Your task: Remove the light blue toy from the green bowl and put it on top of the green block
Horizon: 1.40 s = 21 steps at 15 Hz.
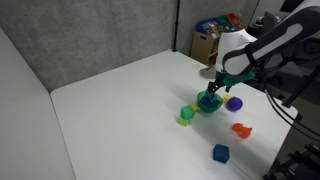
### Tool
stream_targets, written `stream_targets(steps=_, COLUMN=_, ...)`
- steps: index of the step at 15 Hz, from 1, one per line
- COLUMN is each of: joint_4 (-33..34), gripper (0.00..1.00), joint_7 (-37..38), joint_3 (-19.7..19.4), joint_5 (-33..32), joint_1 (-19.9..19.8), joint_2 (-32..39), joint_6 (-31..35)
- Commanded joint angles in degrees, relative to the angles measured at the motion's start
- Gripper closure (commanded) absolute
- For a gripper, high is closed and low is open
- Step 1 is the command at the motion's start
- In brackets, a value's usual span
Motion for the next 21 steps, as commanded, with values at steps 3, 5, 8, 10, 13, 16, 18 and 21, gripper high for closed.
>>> stream_targets(steps=3, joint_4=1.6, gripper=0.00, joint_7=-0.3, joint_3=-1.5, joint_5=2.1, joint_1=-0.2, joint_2=4.1, joint_6=4.3)
stream_targets(steps=5, joint_4=1.6, gripper=0.00, joint_7=-0.5, joint_3=-1.5, joint_5=3.1, joint_1=-0.2, joint_2=5.2, joint_6=7.9)
stream_targets(steps=8, joint_4=2.0, gripper=0.00, joint_7=-0.9, joint_3=-1.6, joint_5=4.4, joint_1=0.1, joint_2=6.8, joint_6=13.0)
stream_targets(steps=10, joint_4=2.9, gripper=0.00, joint_7=-1.6, joint_3=-2.0, joint_5=4.5, joint_1=0.3, joint_2=7.9, joint_6=14.6)
stream_targets(steps=13, joint_4=4.4, gripper=0.00, joint_7=-1.9, joint_3=-2.3, joint_5=4.7, joint_1=0.3, joint_2=9.3, joint_6=15.6)
stream_targets(steps=16, joint_4=5.4, gripper=0.26, joint_7=-2.0, joint_3=-2.4, joint_5=4.7, joint_1=0.4, joint_2=10.2, joint_6=15.2)
stream_targets(steps=18, joint_4=5.8, gripper=0.44, joint_7=-1.8, joint_3=-2.5, joint_5=4.7, joint_1=0.7, joint_2=10.7, joint_6=15.0)
stream_targets(steps=21, joint_4=6.1, gripper=0.66, joint_7=-1.1, joint_3=-3.2, joint_5=4.6, joint_1=1.4, joint_2=11.0, joint_6=14.3)
